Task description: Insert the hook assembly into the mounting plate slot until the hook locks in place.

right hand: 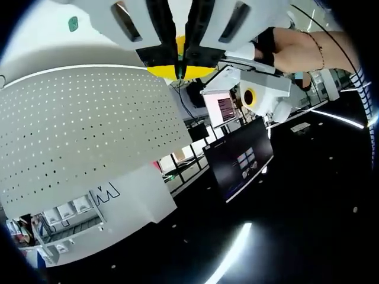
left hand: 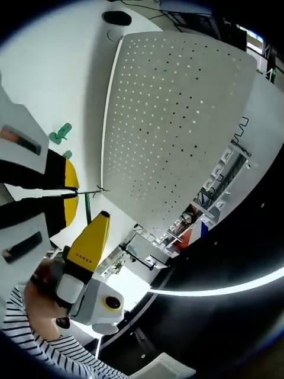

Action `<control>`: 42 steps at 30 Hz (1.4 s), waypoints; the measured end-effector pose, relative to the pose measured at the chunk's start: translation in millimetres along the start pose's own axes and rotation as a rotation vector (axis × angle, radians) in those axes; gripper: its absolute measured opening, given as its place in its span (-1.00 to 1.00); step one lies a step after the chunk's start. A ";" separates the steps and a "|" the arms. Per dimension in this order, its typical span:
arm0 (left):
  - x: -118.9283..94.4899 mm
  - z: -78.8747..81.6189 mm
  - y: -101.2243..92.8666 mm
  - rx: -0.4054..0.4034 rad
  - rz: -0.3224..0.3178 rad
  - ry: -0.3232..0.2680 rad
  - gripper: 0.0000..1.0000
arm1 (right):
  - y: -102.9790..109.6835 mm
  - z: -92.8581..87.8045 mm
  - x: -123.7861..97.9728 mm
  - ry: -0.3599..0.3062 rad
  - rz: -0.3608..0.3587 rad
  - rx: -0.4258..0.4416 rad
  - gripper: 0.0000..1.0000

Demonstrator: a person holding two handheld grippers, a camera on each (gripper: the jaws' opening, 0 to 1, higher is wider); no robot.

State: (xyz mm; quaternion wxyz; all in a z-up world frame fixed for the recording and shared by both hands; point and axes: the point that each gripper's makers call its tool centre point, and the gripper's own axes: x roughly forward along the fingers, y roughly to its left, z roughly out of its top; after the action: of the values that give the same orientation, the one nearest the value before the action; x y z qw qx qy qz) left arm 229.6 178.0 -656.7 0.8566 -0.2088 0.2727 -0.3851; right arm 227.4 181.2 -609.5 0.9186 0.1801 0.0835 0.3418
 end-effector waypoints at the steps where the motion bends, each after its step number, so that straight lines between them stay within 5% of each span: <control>1: -0.3 0.8 1.6 -0.001 0.001 -0.001 -0.98 | 0.2 -0.1 0.2 -0.001 0.002 0.002 -1.00; 8: -2.9 1.3 5.1 0.002 0.021 -0.008 -0.98 | 0.3 -1.8 7.1 0.031 0.028 0.020 -0.99; 11: -3.8 4.2 2.2 0.030 0.028 -0.018 -0.98 | 1.7 3.9 8.5 0.023 0.037 0.033 -0.84; 17: -6.2 9.9 11.8 0.183 0.078 -0.040 -0.98 | 3.7 8.6 6.3 0.035 0.057 0.060 -0.75; 20: -6.7 15.6 4.1 0.331 0.063 -0.076 -0.98 | 2.6 -0.6 8.0 0.074 0.067 0.069 -0.75; 23: -6.2 12.3 1.8 0.398 0.084 -0.047 -0.98 | 3.8 -3.7 8.1 0.089 0.071 0.062 -0.76; 42: -11.5 22.4 0.4 0.448 0.123 -0.101 -0.98 | 9.2 -7.6 10.3 0.086 0.070 0.046 -0.93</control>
State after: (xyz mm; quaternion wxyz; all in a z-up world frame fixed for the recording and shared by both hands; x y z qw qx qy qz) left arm 237.5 190.4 -636.2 0.9160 -0.0154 0.1492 -0.3720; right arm 227.6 196.5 -613.2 0.8973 0.1891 0.1243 0.3791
